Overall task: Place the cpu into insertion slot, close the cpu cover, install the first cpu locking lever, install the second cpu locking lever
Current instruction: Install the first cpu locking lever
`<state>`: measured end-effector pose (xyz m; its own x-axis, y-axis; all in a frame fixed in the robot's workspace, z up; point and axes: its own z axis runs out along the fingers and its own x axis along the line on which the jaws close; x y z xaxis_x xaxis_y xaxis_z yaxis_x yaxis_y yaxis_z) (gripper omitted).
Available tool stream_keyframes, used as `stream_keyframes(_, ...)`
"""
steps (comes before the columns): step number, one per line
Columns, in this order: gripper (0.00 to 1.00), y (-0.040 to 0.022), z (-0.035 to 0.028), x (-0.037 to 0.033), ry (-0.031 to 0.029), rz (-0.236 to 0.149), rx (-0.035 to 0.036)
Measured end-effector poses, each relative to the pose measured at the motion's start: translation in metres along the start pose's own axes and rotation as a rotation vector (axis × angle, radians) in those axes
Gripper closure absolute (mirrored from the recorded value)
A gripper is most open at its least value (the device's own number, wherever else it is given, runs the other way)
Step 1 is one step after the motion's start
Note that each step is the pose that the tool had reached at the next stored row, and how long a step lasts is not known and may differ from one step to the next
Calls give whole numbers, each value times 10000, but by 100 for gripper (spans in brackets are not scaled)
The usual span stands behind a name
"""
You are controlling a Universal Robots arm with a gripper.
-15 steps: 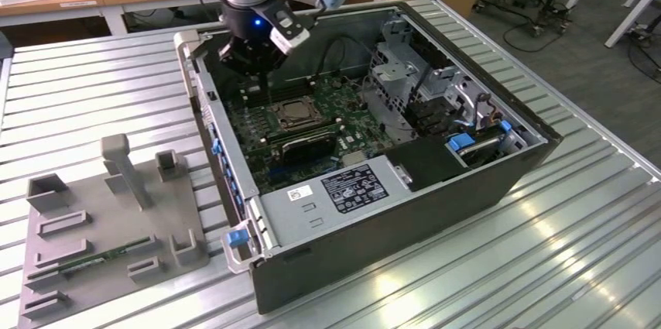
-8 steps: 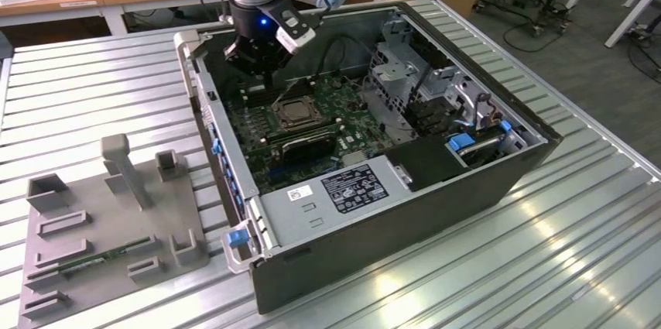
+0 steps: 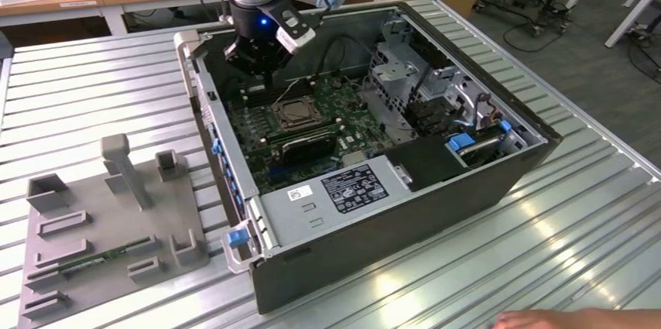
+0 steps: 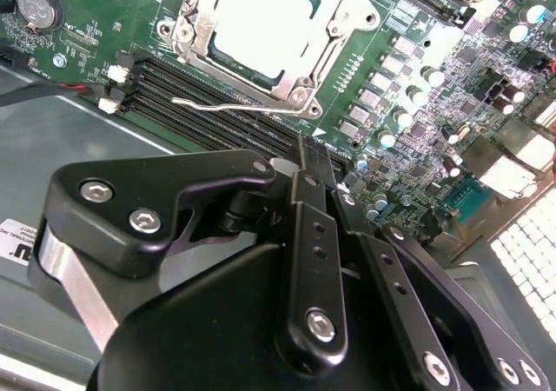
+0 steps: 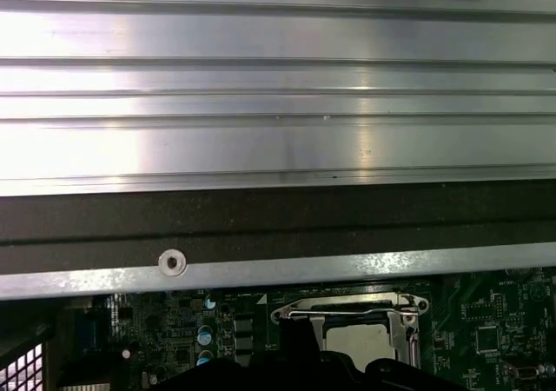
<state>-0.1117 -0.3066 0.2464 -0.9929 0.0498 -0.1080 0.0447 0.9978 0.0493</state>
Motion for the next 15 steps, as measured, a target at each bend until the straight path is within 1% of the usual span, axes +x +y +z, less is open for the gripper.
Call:
stream_keyframes(2,89,0,0,-2,2,0,-1)
stream_keyframes(4,89,1,4,-21,9,0,-3)
stream_keyframes(9,89,5,25,-112,18,5,-1)
stream_keyframes(13,89,6,43,-153,19,6,-2)
stream_keyframes(15,89,8,57,-201,22,6,-2)
